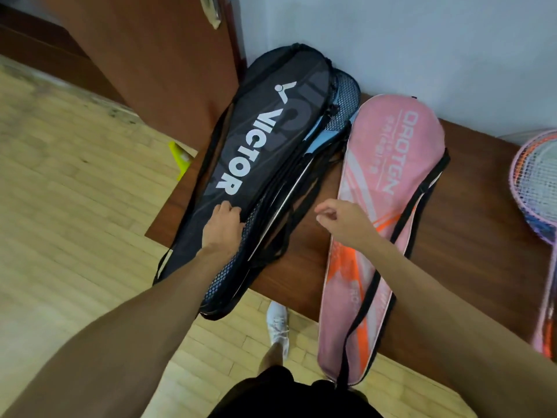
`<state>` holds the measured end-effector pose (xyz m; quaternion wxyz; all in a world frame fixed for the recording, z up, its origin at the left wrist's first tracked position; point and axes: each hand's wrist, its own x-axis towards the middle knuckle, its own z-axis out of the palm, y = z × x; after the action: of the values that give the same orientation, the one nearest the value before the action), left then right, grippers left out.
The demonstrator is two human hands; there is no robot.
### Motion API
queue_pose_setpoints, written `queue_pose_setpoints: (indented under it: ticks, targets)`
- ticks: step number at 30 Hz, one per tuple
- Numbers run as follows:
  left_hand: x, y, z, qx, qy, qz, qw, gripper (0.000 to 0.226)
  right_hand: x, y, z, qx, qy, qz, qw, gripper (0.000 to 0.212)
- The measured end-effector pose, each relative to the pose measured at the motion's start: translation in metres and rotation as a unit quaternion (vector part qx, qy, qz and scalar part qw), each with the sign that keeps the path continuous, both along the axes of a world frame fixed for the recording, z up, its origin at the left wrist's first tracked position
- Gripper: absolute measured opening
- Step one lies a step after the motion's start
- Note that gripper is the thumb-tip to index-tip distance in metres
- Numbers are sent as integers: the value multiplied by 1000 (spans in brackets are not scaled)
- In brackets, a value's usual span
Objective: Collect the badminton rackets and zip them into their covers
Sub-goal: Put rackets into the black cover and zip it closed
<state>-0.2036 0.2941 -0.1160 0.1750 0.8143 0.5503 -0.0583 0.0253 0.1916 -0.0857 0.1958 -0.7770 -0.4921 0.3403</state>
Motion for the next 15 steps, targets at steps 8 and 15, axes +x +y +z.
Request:
queue_pose_setpoints:
  ticks: [8,15]
  targets:
    - [6,-1,21,5,-86,71,994,22,-2,-11,11,13,22,-11,1000,20]
    - [45,-48,75,65,-153,60,984,12,22,-54,34,61,42,-34,997,21]
